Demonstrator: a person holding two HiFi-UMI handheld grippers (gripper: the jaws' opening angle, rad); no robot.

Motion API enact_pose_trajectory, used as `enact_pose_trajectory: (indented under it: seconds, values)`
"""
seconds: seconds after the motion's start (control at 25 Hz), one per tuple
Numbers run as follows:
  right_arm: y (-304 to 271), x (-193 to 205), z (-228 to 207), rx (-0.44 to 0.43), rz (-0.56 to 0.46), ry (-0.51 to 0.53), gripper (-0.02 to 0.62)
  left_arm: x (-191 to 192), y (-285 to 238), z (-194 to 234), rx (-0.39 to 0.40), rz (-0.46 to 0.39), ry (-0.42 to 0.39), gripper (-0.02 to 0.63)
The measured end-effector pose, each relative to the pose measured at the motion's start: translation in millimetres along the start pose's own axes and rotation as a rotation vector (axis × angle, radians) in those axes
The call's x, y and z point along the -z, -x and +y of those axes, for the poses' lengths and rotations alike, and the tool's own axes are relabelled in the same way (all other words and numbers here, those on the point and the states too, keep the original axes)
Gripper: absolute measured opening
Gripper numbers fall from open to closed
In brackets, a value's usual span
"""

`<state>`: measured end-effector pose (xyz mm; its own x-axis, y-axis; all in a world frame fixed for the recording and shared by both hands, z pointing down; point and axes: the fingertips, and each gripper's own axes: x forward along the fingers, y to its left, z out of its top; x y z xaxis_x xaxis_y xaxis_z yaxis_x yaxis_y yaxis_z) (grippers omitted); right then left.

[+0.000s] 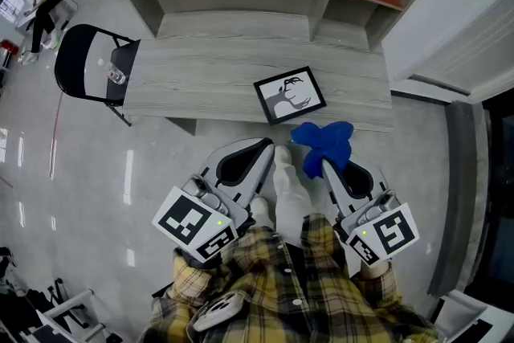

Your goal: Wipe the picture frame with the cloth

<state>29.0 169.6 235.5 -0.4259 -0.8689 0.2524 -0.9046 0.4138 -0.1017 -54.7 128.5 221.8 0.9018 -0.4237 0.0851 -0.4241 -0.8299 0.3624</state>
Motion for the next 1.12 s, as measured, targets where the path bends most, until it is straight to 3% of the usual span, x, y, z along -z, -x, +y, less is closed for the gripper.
enact_pose_trajectory:
  seconds: [0.4, 0.72, 0.96, 1.12]
  values:
    - [-78, -50, -105, -0.055, -0.012, 0.064, 0.054, -52, -101, 76, -0.059, -0.049, -0.006, 0.005]
    - [-119, -68, -176, -0.134, -0.002, 0.089, 0.054, -73, -146, 117, -0.196, -0.063, -0.021, 0.005]
    - [-146, -58, -201, -0.172, 0.049, 0.09, 0.054, -55, -158, 152, -0.258, 0.05, -0.016, 0.005]
    - [-163, -43, -209, -0.184, 0.095, 0.077, 0.054, -15, -163, 183, -0.256, 0.226, -0.04, 0.005]
